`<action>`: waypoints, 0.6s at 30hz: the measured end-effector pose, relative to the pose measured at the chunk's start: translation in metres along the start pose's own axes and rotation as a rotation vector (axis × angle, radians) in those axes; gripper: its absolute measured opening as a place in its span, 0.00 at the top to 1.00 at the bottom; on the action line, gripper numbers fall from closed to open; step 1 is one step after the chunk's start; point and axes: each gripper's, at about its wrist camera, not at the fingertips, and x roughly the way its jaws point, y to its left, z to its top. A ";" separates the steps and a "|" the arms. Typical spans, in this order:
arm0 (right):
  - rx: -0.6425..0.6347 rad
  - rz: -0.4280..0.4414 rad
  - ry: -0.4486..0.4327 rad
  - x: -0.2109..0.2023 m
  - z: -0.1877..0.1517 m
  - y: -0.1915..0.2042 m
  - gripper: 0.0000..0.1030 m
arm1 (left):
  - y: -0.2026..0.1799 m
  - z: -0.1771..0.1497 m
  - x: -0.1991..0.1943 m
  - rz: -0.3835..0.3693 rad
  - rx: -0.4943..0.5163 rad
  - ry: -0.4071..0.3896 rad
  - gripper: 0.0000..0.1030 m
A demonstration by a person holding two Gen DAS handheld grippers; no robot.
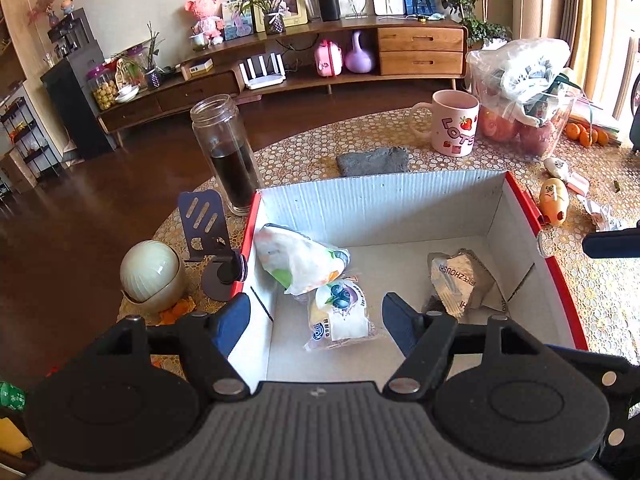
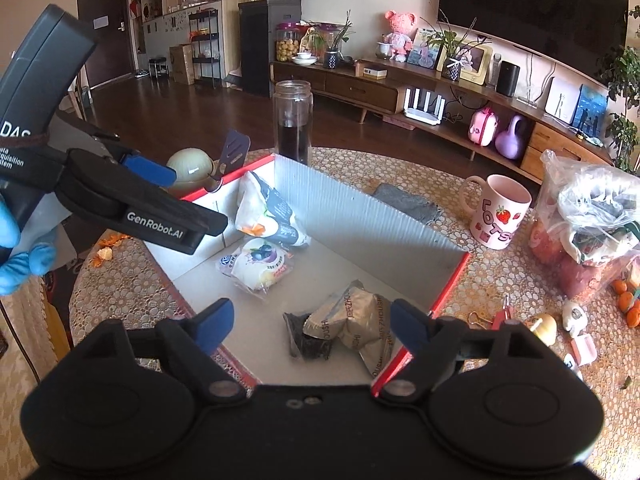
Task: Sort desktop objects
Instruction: 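Lower both bags into the shoebox and open both tools, then withdraw both open tools up from the shoebox toward the table items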
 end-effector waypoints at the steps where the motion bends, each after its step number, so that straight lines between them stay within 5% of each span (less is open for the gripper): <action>1: 0.004 -0.002 -0.007 -0.005 -0.002 0.000 0.17 | -0.002 -0.001 -0.006 0.003 -0.002 -0.006 0.30; 18: 0.063 -0.049 -0.105 -0.089 -0.036 -0.006 0.17 | -0.048 -0.053 -0.080 0.047 -0.103 -0.118 0.30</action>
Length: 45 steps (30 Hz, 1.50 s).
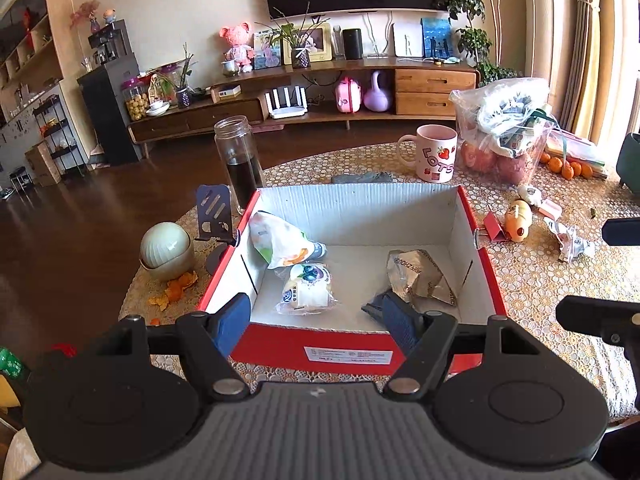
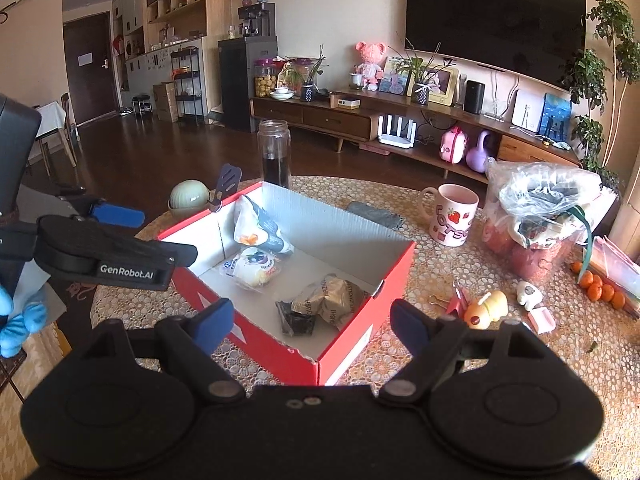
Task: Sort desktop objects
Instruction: 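Withdraw both open tools up from the shoebox toward the table items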
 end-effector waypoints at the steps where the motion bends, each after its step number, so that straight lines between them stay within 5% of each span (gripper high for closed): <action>1: -0.001 -0.003 -0.006 -0.005 -0.001 -0.001 0.17 | -0.002 -0.003 -0.003 0.000 -0.004 -0.003 0.30; 22: 0.073 -0.037 -0.071 -0.048 -0.036 -0.036 0.03 | -0.054 -0.038 -0.031 -0.104 -0.028 -0.027 0.23; 45: 0.147 -0.168 -0.091 -0.049 -0.070 -0.126 0.01 | -0.130 -0.023 0.004 -0.254 0.028 -0.045 0.15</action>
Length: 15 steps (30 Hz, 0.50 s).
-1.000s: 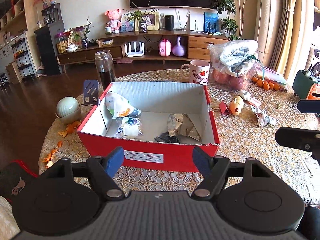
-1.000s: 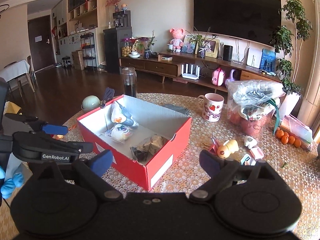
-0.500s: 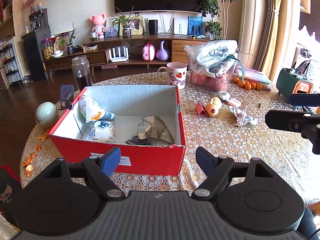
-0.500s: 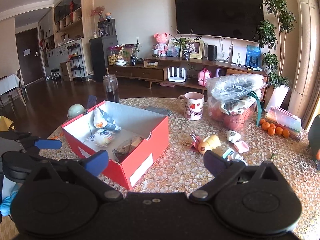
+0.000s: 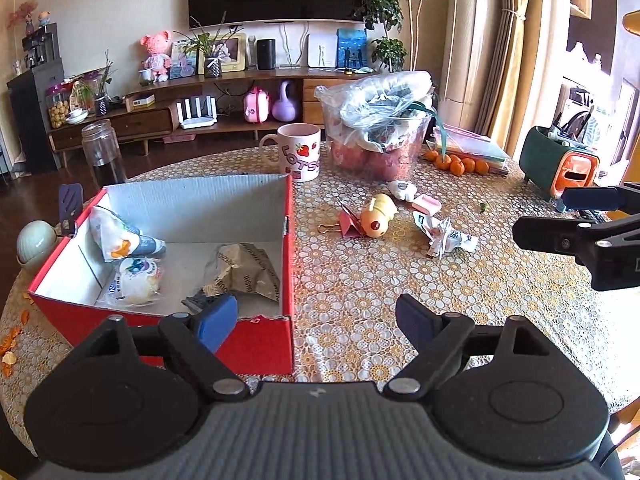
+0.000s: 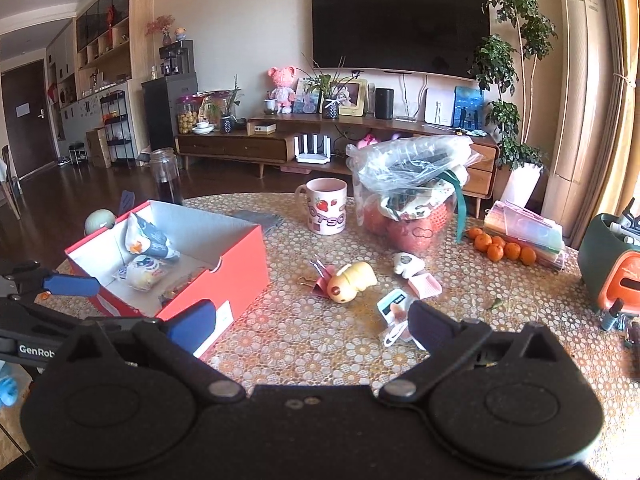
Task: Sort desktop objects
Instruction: 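Withdraw both open tools up from the shoebox toward the table items, then grasp the white cable with the right tool while the left tool grasps the yellow squishy toy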
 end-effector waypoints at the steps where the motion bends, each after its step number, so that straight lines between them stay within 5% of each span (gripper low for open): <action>1: 0.001 -0.006 0.004 0.003 -0.001 -0.005 0.01 | -0.004 0.000 0.004 -0.011 0.009 0.002 0.14; 3: 0.006 -0.016 0.010 0.008 -0.003 -0.013 0.01 | -0.011 0.001 0.012 -0.024 0.029 0.005 0.13; 5: 0.012 -0.024 0.021 0.013 -0.006 -0.022 0.01 | -0.019 0.002 0.019 -0.042 0.038 0.004 0.00; 15: 0.052 -0.063 0.064 0.034 -0.021 -0.064 0.01 | -0.058 0.005 0.060 -0.118 0.090 0.035 0.00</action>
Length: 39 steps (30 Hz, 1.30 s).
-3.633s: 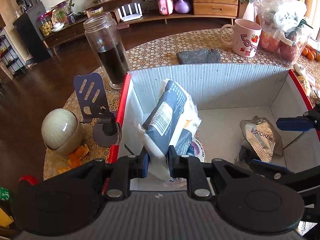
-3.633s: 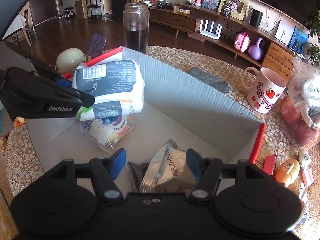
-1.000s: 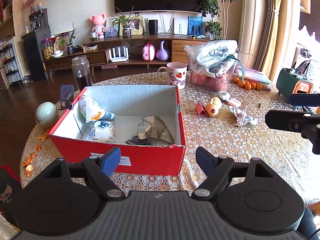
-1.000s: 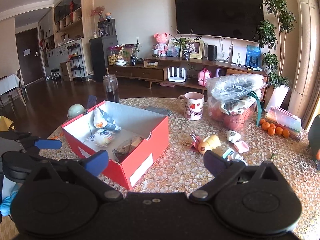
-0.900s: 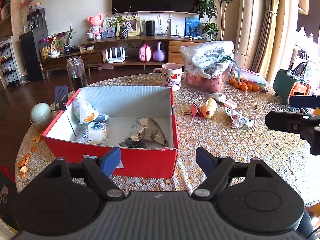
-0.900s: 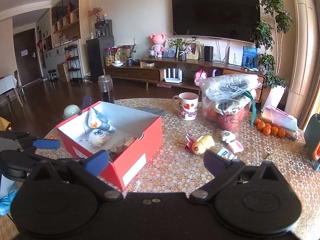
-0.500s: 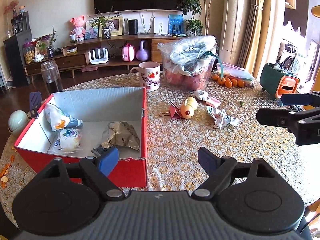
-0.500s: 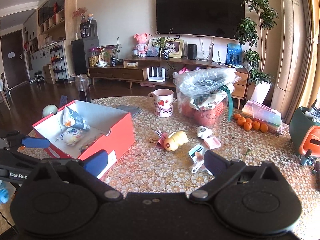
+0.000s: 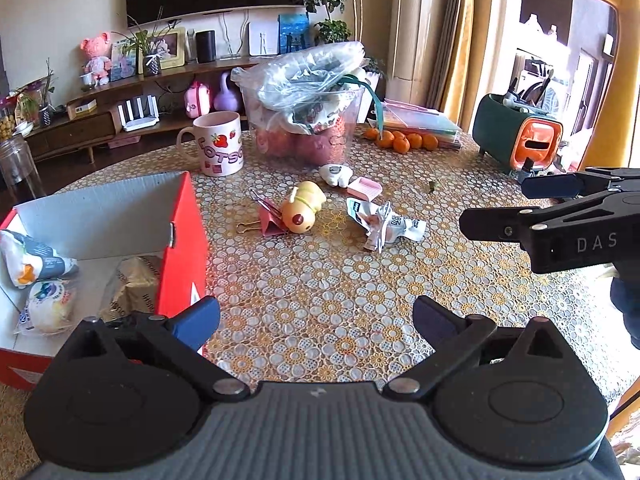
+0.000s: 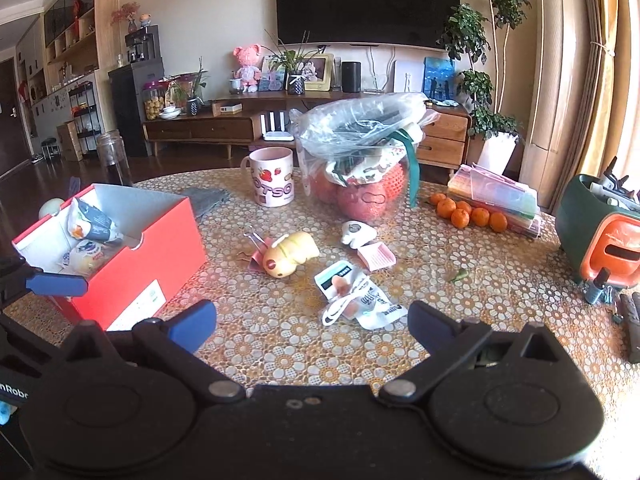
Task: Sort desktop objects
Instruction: 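Grasp the white cable with the right tool while the left tool grasps the yellow squishy toy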
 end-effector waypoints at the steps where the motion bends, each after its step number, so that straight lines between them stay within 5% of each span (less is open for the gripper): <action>1: 0.004 -0.004 0.003 0.002 -0.001 -0.004 0.01 | -0.003 0.001 0.006 -0.002 0.003 0.005 0.00; 16: 0.031 -0.030 0.073 0.065 -0.007 -0.053 0.02 | -0.004 0.046 0.084 0.066 0.020 0.007 0.00; 29: -0.011 0.013 0.091 0.113 -0.001 -0.043 0.07 | 0.007 0.110 0.153 0.091 0.044 0.031 0.00; 39: -0.076 0.011 0.123 0.154 0.001 -0.025 0.19 | 0.002 0.115 0.211 0.126 0.124 0.109 0.00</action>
